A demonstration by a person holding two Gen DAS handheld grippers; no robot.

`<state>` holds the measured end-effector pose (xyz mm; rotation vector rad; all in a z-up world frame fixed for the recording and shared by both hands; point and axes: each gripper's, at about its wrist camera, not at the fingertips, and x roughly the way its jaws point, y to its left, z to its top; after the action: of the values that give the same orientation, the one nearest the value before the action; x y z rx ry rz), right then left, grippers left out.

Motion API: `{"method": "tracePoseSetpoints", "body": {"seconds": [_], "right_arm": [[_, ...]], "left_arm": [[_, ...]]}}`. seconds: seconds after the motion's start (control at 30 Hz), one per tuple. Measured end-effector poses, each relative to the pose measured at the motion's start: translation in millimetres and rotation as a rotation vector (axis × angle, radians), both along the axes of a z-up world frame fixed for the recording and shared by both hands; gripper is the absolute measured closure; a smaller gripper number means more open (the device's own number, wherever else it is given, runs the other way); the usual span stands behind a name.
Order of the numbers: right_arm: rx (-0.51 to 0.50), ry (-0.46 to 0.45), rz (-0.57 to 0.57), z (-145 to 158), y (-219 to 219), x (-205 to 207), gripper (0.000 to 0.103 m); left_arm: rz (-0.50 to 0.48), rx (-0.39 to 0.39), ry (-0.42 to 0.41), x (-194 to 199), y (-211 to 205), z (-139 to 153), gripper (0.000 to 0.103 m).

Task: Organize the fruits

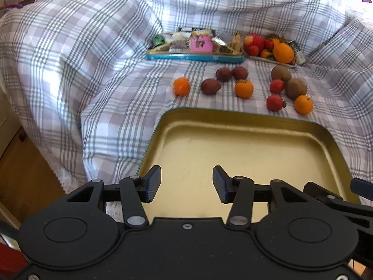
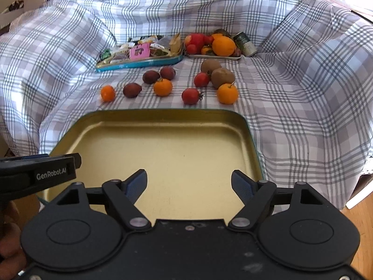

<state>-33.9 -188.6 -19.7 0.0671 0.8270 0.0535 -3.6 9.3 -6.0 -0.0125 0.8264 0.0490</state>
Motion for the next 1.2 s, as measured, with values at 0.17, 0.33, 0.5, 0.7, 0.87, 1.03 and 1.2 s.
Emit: {"method": "tracePoseSetpoints", "body": {"seconds": [0.17, 0.33, 0.5, 0.7, 0.87, 1.03, 1.2], "right_arm": [[-0.026, -0.012, -0.015, -1.1, -1.3, 7.7, 0.025], [-0.009, -0.028, -0.025, -1.8, -6.5, 18.1, 0.03], [-0.031, -0.049, -0.027, 1.7, -10.1, 39.6, 0.034], [-0.001, -0.025, -0.053, 3.9, -25.9, 83.1, 0.036], [0.033, -0.004, -0.093, 2.1, -43.5, 119.7, 0.036], [0.002, 0.012, -0.114, -5.5, -53.0, 152.0, 0.036], [-0.004, 0.035, -0.113, -13.3, -59.7, 178.6, 0.036]], "left_arm": [[-0.028, -0.041, -0.003, 15.3, 0.4, 5.0, 0.049], [-0.033, -0.016, -0.003, 36.9, 0.6, 7.7, 0.049], [-0.004, -0.013, -0.006, 64.6, 9.3, 10.6, 0.049], [0.007, -0.029, 0.012, 100.3, 18.8, 9.4, 0.049], [-0.002, 0.008, 0.016, 127.4, 18.5, 5.6, 0.049], [-0.019, 0.009, 0.043, 155.4, 20.3, 1.4, 0.049], [-0.013, 0.004, 0.086, 182.4, 25.3, -9.0, 0.049]]}}
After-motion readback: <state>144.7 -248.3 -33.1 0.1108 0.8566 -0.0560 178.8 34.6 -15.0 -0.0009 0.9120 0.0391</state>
